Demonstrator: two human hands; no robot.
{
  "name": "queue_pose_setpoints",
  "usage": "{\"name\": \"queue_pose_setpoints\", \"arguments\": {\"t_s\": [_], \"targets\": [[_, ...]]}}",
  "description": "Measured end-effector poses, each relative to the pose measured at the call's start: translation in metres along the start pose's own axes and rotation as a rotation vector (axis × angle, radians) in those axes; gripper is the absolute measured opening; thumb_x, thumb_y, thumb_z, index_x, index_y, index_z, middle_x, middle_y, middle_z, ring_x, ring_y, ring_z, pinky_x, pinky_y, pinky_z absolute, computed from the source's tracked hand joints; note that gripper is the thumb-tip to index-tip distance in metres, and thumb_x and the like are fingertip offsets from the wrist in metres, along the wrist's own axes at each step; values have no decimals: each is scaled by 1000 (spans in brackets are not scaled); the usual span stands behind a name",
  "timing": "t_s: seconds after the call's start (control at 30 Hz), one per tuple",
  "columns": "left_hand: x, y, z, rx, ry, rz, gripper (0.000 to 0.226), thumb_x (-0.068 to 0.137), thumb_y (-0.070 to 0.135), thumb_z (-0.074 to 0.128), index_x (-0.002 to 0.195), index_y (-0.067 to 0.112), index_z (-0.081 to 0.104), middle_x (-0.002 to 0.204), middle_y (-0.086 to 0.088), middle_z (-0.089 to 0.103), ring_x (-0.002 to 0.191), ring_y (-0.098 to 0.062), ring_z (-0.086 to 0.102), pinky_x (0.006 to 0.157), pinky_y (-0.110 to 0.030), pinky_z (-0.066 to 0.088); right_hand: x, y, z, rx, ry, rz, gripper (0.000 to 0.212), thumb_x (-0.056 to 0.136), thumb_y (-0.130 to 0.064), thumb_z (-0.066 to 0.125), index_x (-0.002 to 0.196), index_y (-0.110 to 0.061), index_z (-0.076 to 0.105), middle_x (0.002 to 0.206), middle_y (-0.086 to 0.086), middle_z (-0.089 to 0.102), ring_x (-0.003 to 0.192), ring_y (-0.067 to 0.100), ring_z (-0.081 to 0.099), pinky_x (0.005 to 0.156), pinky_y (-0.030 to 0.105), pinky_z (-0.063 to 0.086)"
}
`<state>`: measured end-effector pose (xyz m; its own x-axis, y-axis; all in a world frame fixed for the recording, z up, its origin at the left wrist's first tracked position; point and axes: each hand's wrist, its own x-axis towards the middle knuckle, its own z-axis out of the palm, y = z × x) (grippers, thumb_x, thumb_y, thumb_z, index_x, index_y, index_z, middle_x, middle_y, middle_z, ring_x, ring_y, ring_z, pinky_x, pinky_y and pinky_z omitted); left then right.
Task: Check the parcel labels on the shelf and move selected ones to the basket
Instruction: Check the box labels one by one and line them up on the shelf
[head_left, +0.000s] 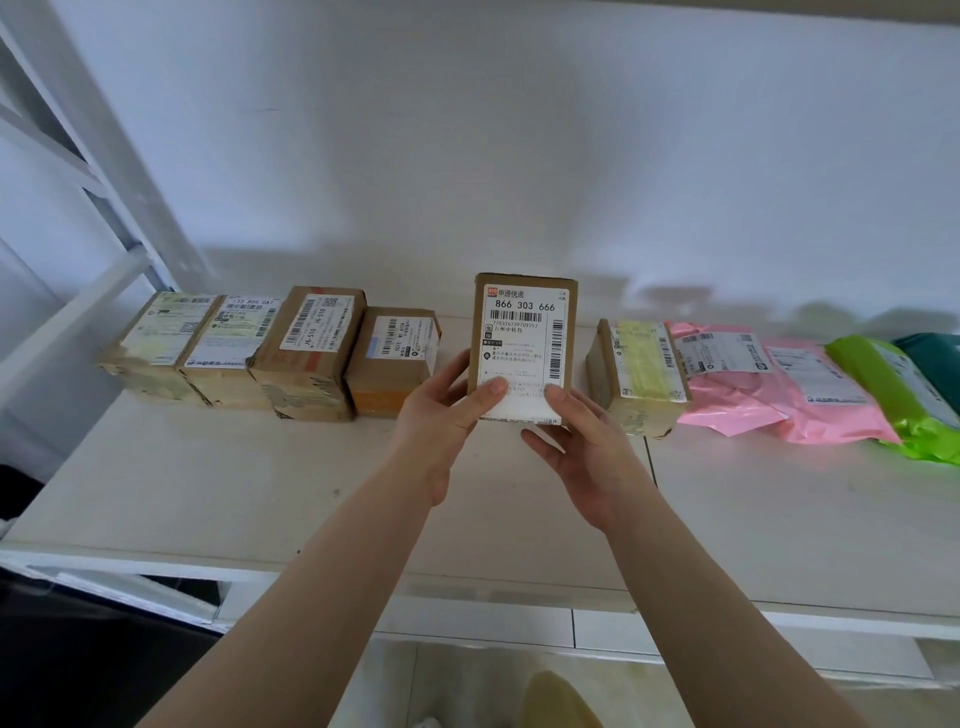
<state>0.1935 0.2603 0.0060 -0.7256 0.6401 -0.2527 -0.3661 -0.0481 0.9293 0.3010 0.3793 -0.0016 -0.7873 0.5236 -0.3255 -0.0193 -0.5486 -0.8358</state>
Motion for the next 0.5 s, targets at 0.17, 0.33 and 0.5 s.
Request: {"name": "queue_pose_setpoints", "arguments": {"t_s": [0.17, 0.33, 0.5], "targets": [[-1, 2, -1, -23, 13, 3, 63, 80, 16, 76, 138, 24, 53, 113, 4, 73, 110, -13, 66, 103, -35, 47, 1, 0, 2, 3, -4, -1, 58, 75, -28, 72, 129, -12, 63, 109, 3, 75, 107, 19, 66, 102, 37, 50], [-1, 5, -2, -40, 2, 3, 63, 80, 13, 75, 139, 22, 52, 113, 3, 73, 110, -14, 67, 103, -34, 48, 1, -2, 3, -15, -23, -12, 53, 78, -26, 71, 129, -13, 64, 114, 5, 74, 107, 17, 67, 98, 34, 52], [-1, 5, -2, -37, -2, 1, 60, 82, 11, 73, 138, 22, 53, 113, 3, 73, 109, -14, 67, 100, -33, 50, 1, -3, 3, -31, -25, -18, 57, 73, -28, 73, 128, -14, 65, 111, 3, 74, 105, 16, 67, 97, 33, 52]]}}
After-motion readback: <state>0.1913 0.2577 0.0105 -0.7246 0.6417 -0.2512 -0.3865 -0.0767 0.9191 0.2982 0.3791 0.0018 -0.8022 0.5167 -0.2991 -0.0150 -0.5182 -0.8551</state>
